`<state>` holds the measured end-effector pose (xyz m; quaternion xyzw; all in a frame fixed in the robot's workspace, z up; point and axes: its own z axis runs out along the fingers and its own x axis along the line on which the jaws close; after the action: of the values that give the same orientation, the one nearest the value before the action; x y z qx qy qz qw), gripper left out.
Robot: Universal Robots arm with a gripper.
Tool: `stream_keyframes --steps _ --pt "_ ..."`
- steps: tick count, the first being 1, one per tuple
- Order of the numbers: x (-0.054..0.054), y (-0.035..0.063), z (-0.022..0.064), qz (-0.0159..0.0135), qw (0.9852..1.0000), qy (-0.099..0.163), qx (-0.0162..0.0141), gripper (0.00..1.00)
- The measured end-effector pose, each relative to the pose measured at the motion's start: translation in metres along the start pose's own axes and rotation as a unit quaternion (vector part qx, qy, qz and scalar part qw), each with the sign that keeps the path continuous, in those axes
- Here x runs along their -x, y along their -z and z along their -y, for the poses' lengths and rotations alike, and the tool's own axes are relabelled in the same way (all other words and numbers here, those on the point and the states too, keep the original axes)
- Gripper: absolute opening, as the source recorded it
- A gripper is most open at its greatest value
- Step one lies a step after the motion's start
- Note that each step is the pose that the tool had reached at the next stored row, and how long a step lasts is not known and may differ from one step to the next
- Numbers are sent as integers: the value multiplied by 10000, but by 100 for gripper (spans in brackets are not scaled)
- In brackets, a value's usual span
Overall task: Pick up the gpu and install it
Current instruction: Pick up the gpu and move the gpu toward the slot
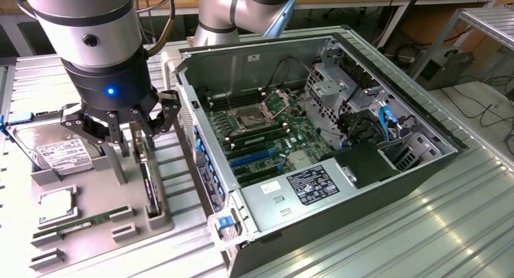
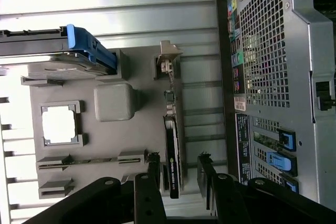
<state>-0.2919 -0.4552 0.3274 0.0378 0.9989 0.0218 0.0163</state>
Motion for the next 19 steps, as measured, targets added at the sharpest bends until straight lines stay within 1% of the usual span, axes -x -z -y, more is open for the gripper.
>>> stream_keyframes --steps 5,8,11,19 --pt "0 0 0 0 10000 0 0 42" --pt "-1 -38 2 2 10000 0 1 42" --pt "-4 -145 6 1 10000 0 0 42" --pt "-10 -317 17 1 10000 -1 1 42"
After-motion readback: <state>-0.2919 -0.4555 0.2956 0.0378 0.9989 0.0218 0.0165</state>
